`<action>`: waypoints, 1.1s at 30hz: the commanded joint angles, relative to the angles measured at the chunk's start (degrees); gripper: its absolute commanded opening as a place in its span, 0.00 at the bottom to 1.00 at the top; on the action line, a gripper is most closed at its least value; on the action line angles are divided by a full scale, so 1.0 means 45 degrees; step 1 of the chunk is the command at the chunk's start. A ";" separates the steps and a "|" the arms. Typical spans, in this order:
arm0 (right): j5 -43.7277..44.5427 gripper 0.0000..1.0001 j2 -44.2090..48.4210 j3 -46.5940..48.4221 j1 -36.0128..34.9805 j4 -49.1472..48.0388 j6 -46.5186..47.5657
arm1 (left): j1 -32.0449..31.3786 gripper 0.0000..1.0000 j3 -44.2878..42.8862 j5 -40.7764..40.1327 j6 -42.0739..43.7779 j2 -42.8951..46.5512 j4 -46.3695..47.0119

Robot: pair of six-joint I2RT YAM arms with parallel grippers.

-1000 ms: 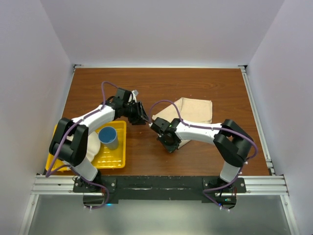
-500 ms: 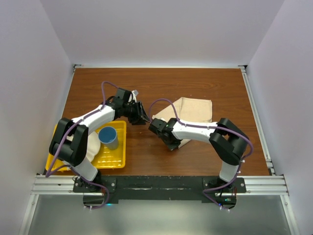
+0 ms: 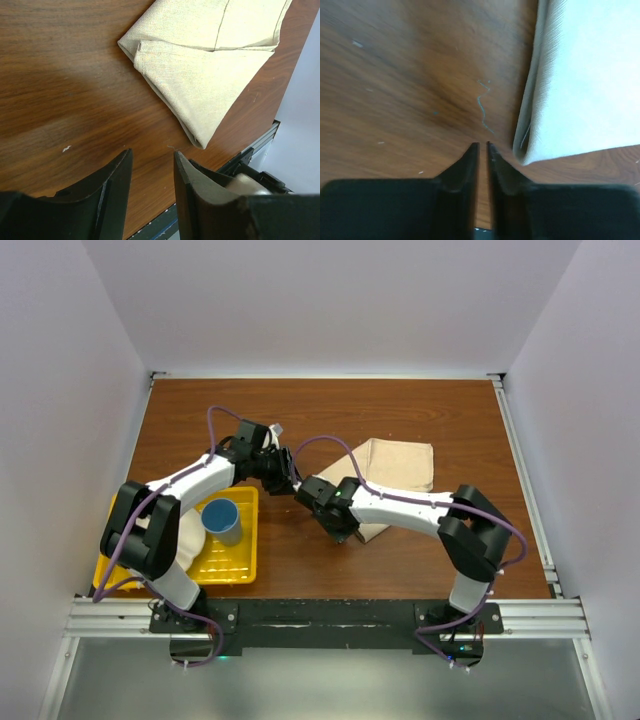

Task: Fold the napkin, place the utensils inside, and roll it up
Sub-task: Roll the napkin at the center of the board.

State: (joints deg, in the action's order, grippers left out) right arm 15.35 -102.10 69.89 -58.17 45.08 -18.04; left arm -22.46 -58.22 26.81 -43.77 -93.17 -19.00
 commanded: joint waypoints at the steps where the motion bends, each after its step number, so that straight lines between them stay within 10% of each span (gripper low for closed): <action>1: 0.0141 0.36 0.1264 0.1498 -0.0022 0.0060 0.0373 | 0.0127 0.43 -0.0032 0.0117 0.0234 0.0411 0.0063; 11: 0.1706 0.60 -0.0395 0.1912 0.0641 -0.0661 0.2407 | 0.0147 0.43 -0.0559 0.0098 0.0117 0.0039 0.0103; 33: 0.0280 0.52 -0.0884 -0.0296 0.1872 -0.2635 0.2662 | 0.0459 0.43 -0.0579 -0.0039 0.0098 -0.0038 -0.0015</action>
State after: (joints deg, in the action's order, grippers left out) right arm 18.44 -106.69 69.89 -50.09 36.34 -5.91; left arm -21.10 -58.39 26.37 -43.86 -93.43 -19.05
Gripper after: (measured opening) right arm 0.534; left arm 0.432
